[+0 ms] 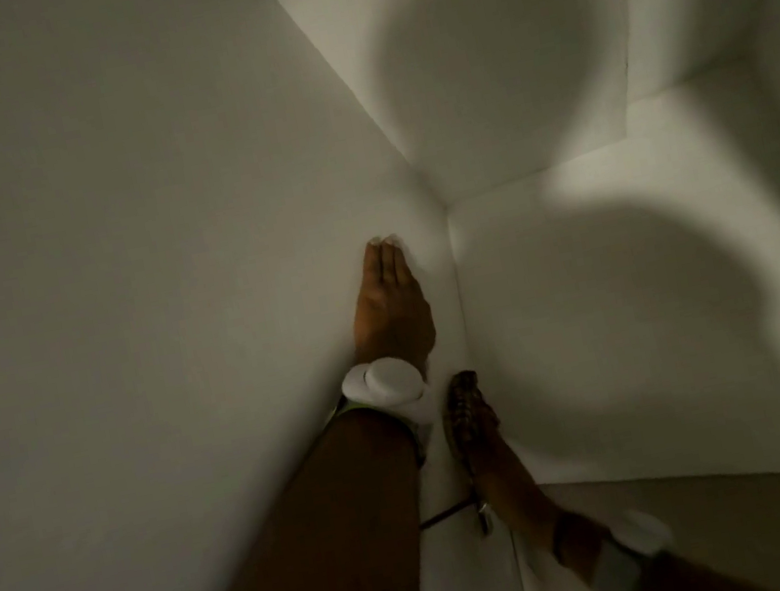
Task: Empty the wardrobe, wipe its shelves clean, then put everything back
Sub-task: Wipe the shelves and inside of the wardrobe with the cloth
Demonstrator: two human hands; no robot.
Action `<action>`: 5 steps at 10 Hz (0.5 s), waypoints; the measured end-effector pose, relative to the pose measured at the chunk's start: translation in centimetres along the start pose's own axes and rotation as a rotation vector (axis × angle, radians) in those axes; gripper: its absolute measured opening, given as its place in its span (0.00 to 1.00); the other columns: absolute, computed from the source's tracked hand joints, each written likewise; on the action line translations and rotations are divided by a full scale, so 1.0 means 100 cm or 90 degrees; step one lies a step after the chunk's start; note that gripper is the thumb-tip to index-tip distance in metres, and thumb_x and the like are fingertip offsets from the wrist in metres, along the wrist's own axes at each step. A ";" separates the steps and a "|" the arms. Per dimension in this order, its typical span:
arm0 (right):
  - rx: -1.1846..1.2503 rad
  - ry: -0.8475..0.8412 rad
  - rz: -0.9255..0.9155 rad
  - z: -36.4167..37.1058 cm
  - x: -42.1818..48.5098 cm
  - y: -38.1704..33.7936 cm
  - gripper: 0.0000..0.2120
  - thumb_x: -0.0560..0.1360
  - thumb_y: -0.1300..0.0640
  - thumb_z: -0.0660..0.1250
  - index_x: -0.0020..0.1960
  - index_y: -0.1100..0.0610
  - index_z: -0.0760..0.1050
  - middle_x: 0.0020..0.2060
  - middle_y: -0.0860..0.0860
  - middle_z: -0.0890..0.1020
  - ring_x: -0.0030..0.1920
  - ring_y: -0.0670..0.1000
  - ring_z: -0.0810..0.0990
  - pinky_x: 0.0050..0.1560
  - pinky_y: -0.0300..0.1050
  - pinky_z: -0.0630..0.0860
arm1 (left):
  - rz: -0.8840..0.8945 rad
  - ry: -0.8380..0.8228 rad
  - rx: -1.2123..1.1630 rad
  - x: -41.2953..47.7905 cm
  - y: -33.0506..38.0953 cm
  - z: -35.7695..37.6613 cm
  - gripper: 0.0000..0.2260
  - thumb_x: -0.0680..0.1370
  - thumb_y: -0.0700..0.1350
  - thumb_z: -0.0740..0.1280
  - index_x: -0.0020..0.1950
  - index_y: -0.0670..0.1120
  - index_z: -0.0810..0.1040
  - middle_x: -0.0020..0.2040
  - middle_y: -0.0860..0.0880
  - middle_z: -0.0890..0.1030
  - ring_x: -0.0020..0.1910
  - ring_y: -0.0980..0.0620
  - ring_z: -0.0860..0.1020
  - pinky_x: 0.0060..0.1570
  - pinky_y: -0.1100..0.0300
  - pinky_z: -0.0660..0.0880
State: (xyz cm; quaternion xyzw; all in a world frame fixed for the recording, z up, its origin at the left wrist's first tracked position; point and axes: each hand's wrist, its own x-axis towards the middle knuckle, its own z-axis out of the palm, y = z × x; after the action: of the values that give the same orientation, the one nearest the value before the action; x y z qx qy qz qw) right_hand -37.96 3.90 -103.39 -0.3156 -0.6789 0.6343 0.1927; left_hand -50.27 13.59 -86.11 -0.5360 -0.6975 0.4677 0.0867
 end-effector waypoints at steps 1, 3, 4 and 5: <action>-0.120 -0.053 0.012 0.010 0.020 0.030 0.30 0.85 0.45 0.52 0.82 0.51 0.45 0.82 0.46 0.48 0.80 0.43 0.51 0.79 0.40 0.50 | -0.001 0.008 -0.065 0.004 0.008 0.009 0.27 0.86 0.46 0.46 0.78 0.30 0.46 0.80 0.32 0.48 0.80 0.35 0.48 0.76 0.41 0.36; -0.697 0.059 -0.060 -0.025 0.210 0.060 0.27 0.82 0.67 0.36 0.75 0.66 0.64 0.72 0.73 0.65 0.75 0.63 0.64 0.76 0.53 0.61 | -0.007 0.018 -0.086 0.013 0.018 0.017 0.28 0.85 0.47 0.46 0.79 0.30 0.44 0.80 0.32 0.47 0.80 0.34 0.47 0.77 0.41 0.36; -0.731 -0.078 -0.019 -0.051 0.293 0.028 0.47 0.69 0.80 0.23 0.71 0.67 0.71 0.68 0.64 0.76 0.69 0.60 0.75 0.70 0.52 0.71 | 0.000 0.016 -0.065 0.022 0.022 0.025 0.29 0.85 0.49 0.45 0.79 0.30 0.44 0.80 0.32 0.47 0.80 0.33 0.46 0.78 0.40 0.39; -0.471 -0.047 0.096 -0.065 0.349 0.007 0.26 0.82 0.66 0.27 0.77 0.74 0.43 0.77 0.70 0.54 0.78 0.67 0.55 0.77 0.60 0.50 | 0.005 0.011 0.018 0.023 0.025 0.022 0.29 0.86 0.50 0.43 0.79 0.31 0.43 0.80 0.33 0.46 0.80 0.34 0.46 0.78 0.40 0.39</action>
State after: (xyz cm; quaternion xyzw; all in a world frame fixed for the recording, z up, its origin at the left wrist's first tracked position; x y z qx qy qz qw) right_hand -58.87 32.17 -108.15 -0.3897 -0.8434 0.3698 -0.0059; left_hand -50.97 14.23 -90.04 -0.5413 -0.6881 0.4731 0.0987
